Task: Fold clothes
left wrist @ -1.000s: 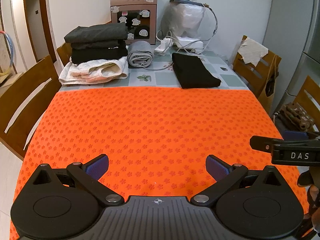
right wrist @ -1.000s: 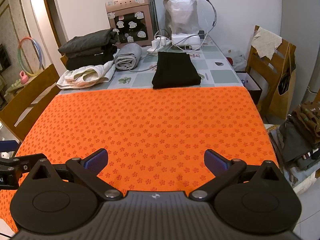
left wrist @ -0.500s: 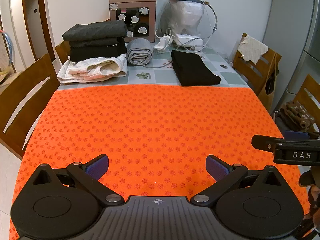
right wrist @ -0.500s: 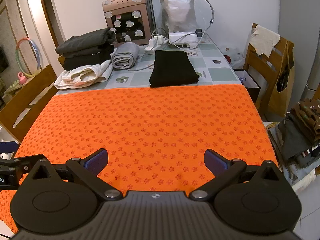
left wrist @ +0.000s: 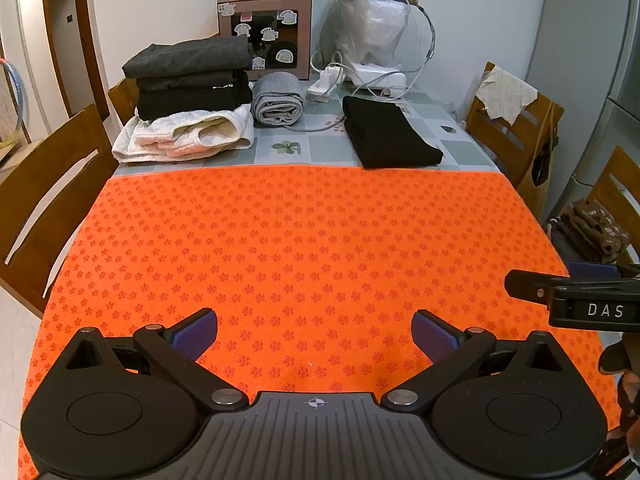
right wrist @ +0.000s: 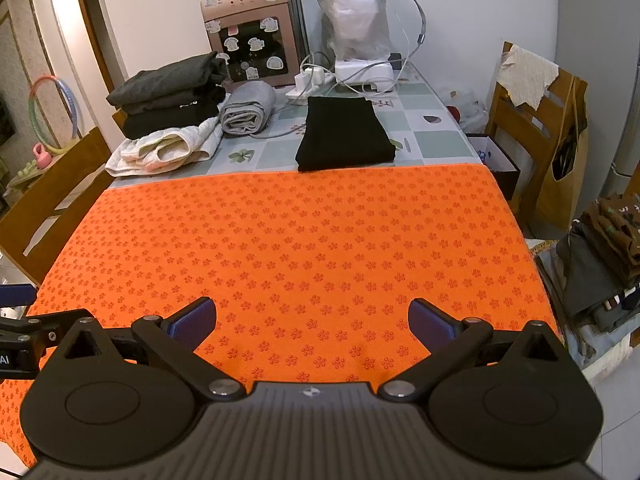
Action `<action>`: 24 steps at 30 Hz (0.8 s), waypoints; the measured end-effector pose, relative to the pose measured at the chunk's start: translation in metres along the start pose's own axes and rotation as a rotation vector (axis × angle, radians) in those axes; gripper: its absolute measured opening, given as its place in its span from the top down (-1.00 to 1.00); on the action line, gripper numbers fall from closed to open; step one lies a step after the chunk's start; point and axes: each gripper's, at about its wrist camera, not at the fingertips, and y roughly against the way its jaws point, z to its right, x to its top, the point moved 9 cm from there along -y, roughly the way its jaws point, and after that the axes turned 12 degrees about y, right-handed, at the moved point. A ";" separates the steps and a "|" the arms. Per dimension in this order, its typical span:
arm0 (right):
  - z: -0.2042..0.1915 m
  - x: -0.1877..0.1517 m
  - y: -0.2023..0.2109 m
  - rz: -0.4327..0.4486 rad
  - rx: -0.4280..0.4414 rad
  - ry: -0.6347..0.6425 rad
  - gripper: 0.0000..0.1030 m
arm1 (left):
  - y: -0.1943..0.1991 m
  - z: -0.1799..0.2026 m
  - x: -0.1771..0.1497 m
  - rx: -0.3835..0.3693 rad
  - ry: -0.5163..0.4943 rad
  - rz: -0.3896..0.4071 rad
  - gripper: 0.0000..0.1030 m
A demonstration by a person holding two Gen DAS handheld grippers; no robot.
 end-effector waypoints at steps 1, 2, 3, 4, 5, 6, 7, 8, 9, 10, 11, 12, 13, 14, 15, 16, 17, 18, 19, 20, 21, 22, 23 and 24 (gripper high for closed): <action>0.000 0.000 0.000 -0.001 0.000 0.000 -0.99 | 0.000 0.000 0.000 0.000 0.000 -0.001 -0.99; 0.000 0.001 -0.001 -0.002 0.001 0.000 -0.99 | -0.001 0.000 0.000 0.000 -0.001 -0.002 -0.99; 0.001 0.000 -0.001 -0.002 0.001 0.000 -0.99 | -0.001 0.000 0.000 0.001 -0.001 -0.002 -0.99; 0.001 0.000 -0.001 -0.003 0.001 -0.001 -0.99 | -0.001 0.000 0.000 0.001 -0.001 -0.004 -0.99; 0.001 0.001 -0.002 -0.004 0.001 -0.001 -0.99 | -0.001 0.000 0.000 0.001 -0.001 -0.005 -0.99; 0.001 0.000 -0.002 -0.005 0.001 -0.002 -0.99 | -0.002 0.000 0.001 0.002 -0.001 -0.006 -0.99; 0.002 0.000 -0.003 -0.006 0.000 -0.004 -0.99 | -0.002 0.000 0.001 0.002 -0.002 -0.007 -0.99; 0.002 0.000 -0.003 -0.007 0.000 -0.006 -0.99 | -0.003 0.000 0.000 0.003 -0.002 -0.009 -0.99; 0.003 0.000 -0.004 -0.008 0.000 -0.007 -0.99 | -0.004 0.000 0.000 0.003 -0.003 -0.010 -0.99; 0.003 0.000 -0.004 -0.009 -0.001 -0.009 -0.99 | -0.004 0.000 0.000 0.004 -0.003 -0.012 -0.99; 0.004 0.000 -0.005 -0.010 -0.001 -0.009 -0.99 | -0.005 0.001 0.000 0.004 -0.003 -0.014 -0.99; 0.004 0.000 -0.005 -0.012 -0.001 -0.009 -0.99 | -0.006 0.001 0.000 0.005 -0.003 -0.016 -0.99; 0.004 0.000 -0.006 -0.014 0.000 -0.010 -0.99 | -0.006 0.001 0.001 0.005 -0.003 -0.018 -0.99; 0.004 0.000 -0.007 -0.015 0.001 -0.010 -0.99 | -0.007 0.002 0.001 0.005 -0.004 -0.019 -0.99; 0.004 0.000 -0.007 -0.017 0.001 -0.010 -0.99 | -0.007 0.002 0.001 0.005 -0.004 -0.021 -0.99; 0.004 0.000 -0.008 -0.019 0.002 -0.010 -0.99 | -0.008 0.002 0.002 0.005 -0.004 -0.022 -0.99; 0.005 0.000 -0.008 -0.020 0.001 -0.011 -0.99 | -0.009 0.002 0.002 0.005 -0.005 -0.024 -0.99; 0.006 0.000 -0.009 -0.022 0.001 -0.013 -0.99 | -0.009 0.003 0.002 0.006 -0.005 -0.026 -0.99; 0.006 -0.001 -0.010 -0.025 0.001 -0.015 -0.99 | -0.010 0.003 0.003 0.009 -0.007 -0.027 -0.99; 0.007 -0.001 -0.011 -0.028 0.001 -0.018 -0.99 | -0.011 0.003 0.003 0.011 -0.009 -0.027 -0.99; 0.008 -0.001 -0.012 -0.031 0.001 -0.020 -0.99 | -0.011 0.004 0.003 0.011 -0.010 -0.028 -0.99; 0.008 -0.002 -0.013 -0.033 0.001 -0.022 -0.99 | -0.012 0.004 0.003 0.009 -0.011 -0.029 -0.99; 0.009 -0.002 -0.014 -0.036 0.003 -0.023 -0.99 | -0.013 0.004 0.004 0.008 -0.011 -0.031 -0.99; 0.009 -0.002 -0.016 -0.039 0.004 -0.023 -0.99 | -0.015 0.004 0.004 0.007 -0.012 -0.033 -0.99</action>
